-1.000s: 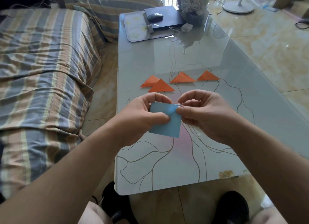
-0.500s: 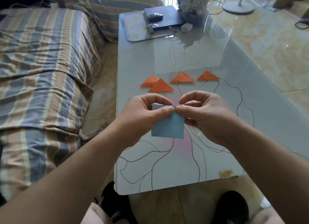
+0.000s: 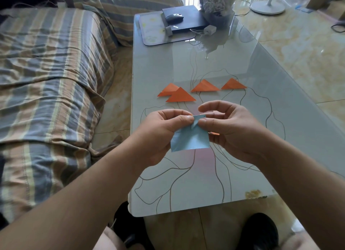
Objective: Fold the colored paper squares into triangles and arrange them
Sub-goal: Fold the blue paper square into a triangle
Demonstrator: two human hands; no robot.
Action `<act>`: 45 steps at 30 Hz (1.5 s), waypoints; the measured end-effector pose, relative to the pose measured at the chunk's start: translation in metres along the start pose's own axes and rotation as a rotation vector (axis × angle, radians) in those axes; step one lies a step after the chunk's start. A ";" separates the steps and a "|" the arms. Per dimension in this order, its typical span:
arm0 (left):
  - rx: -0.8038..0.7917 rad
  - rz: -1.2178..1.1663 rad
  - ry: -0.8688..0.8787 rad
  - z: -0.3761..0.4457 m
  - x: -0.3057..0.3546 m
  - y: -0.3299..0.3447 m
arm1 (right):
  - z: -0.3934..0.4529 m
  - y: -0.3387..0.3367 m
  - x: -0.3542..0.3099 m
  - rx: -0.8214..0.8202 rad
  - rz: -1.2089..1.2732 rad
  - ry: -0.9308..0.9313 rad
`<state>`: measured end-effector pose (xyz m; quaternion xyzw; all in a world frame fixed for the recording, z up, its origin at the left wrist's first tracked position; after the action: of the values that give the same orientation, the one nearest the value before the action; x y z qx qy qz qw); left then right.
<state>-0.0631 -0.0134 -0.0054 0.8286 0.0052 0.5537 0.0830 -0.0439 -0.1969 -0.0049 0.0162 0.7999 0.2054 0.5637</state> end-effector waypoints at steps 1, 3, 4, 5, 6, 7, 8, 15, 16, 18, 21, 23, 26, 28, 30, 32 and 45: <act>-0.002 -0.005 -0.006 0.000 0.000 -0.001 | 0.000 -0.001 0.000 0.003 0.011 0.013; 0.003 0.005 -0.013 0.001 0.000 -0.001 | 0.001 -0.002 0.001 0.011 0.030 0.035; 0.007 0.011 -0.016 0.001 -0.001 -0.001 | 0.001 -0.002 0.001 0.017 0.037 0.040; 0.011 0.017 -0.016 0.002 -0.001 -0.001 | 0.002 -0.003 0.002 0.023 0.041 0.039; 0.015 0.022 -0.016 0.002 -0.002 0.000 | 0.002 -0.003 0.002 0.027 0.042 0.035; 0.018 0.026 -0.018 0.002 -0.002 0.000 | 0.002 -0.003 0.002 0.029 0.041 0.030; 0.020 0.029 -0.021 0.002 -0.002 0.000 | 0.002 -0.003 0.002 0.028 0.038 0.026; 0.021 0.029 -0.002 0.001 0.002 -0.004 | 0.001 -0.003 0.001 -0.008 0.011 0.031; 0.023 0.057 0.007 0.001 0.003 -0.005 | 0.001 -0.004 0.001 0.000 0.003 0.035; 0.018 0.111 0.026 0.002 0.003 -0.007 | 0.001 -0.004 0.001 0.025 -0.015 0.048; 0.017 0.161 0.045 0.002 0.002 -0.009 | 0.002 -0.004 0.002 0.065 -0.025 0.058; 0.020 0.180 0.053 0.002 0.001 -0.008 | 0.003 -0.005 0.004 0.088 -0.031 0.057; 0.019 0.208 0.064 0.003 0.000 -0.009 | 0.004 -0.004 0.004 0.107 -0.054 0.044; 0.019 0.253 0.078 0.003 0.000 -0.009 | 0.005 -0.004 0.006 0.122 -0.059 0.027; 0.024 0.298 0.097 0.003 -0.002 -0.008 | 0.005 -0.003 0.008 0.137 -0.066 0.017; 0.037 0.314 0.109 0.003 -0.003 -0.007 | 0.005 -0.003 0.009 0.141 -0.051 0.023; 0.092 0.233 0.096 0.004 -0.004 -0.002 | 0.005 -0.001 0.015 0.116 -0.143 0.002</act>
<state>-0.0613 -0.0124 -0.0108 0.7992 -0.0615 0.5976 -0.0202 -0.0449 -0.1920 -0.0200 -0.0085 0.8102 0.1181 0.5741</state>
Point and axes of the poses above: each hand's wrist, its own z-axis towards the middle knuckle, its own y-axis out of the palm, x = y × z, the point moved 1 cm from there along z, towards the middle knuckle, and after that the axes turned 3 degrees about z, right-handed, at the moved point
